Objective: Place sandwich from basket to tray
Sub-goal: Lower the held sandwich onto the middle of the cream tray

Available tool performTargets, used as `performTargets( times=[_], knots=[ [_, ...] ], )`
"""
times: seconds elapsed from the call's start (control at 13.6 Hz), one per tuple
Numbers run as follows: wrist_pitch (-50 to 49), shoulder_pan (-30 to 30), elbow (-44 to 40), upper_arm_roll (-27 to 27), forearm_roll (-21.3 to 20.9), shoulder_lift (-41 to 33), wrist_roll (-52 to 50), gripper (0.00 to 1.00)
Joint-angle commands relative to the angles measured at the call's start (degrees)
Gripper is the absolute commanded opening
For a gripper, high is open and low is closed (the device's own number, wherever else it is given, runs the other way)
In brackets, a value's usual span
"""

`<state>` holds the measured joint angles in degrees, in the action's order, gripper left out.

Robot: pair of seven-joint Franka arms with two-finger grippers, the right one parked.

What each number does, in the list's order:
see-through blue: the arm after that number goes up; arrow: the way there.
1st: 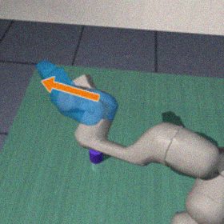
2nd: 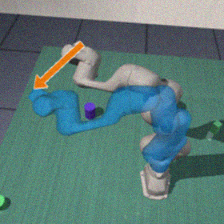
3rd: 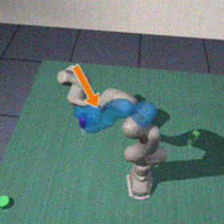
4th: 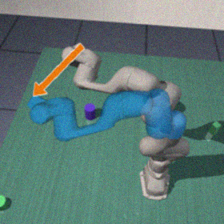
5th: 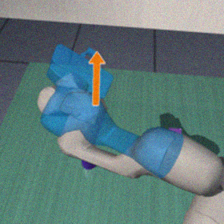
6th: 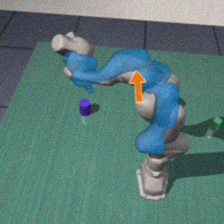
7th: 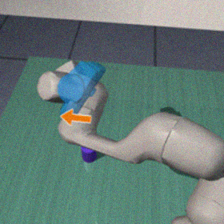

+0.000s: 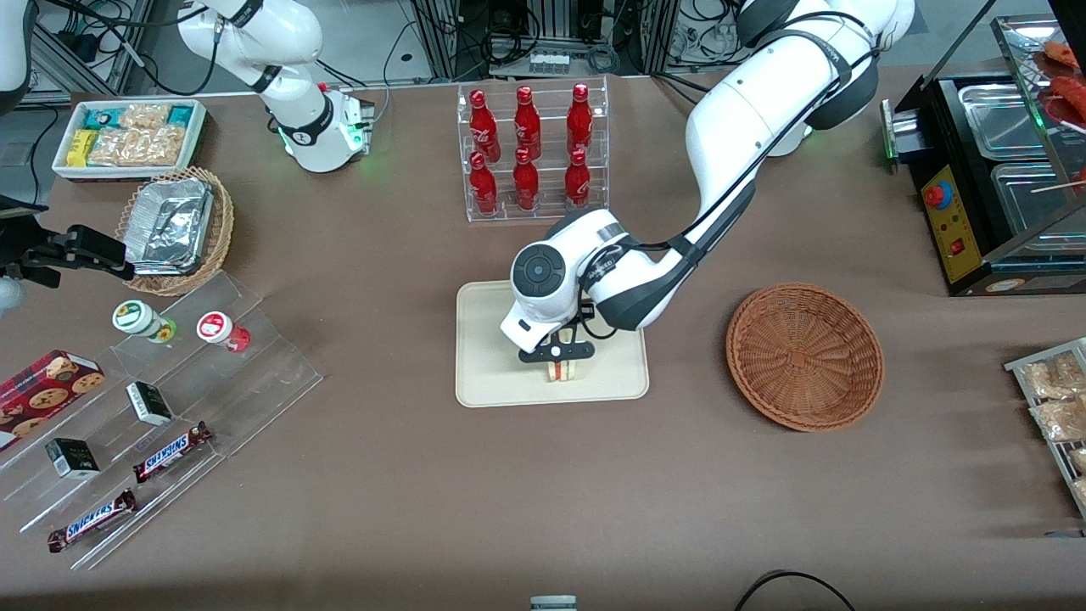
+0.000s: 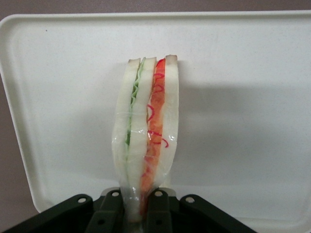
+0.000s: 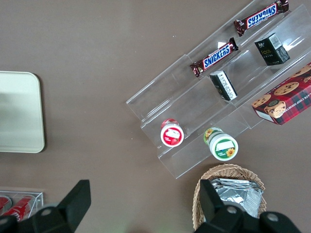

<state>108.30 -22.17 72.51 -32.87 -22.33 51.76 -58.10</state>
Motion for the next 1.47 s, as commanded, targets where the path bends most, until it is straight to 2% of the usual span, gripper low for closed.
performTargets(
  times=[0.0, 0.52, 0.59, 0.74, 0.81, 1.4],
  knots=[
    [-1.2, -1.1, -2.3, 0.2, -0.9, 1.1, -1.0, 0.0],
    [-1.0, -1.6, -2.2, 0.1, -1.0, 2.2, -0.6, 0.01],
    [-1.0, -1.6, -2.2, 0.2, -1.0, 2.4, -0.6, 0.11],
    [-0.9, -1.5, -2.2, 0.2, -1.0, 2.4, -0.5, 0.84],
    [-1.0, -1.5, -2.1, 0.2, -1.0, 2.4, -0.4, 1.0],
    [-3.5, -1.5, -2.4, -0.2, -1.0, -1.3, -1.1, 1.0]
  ],
)
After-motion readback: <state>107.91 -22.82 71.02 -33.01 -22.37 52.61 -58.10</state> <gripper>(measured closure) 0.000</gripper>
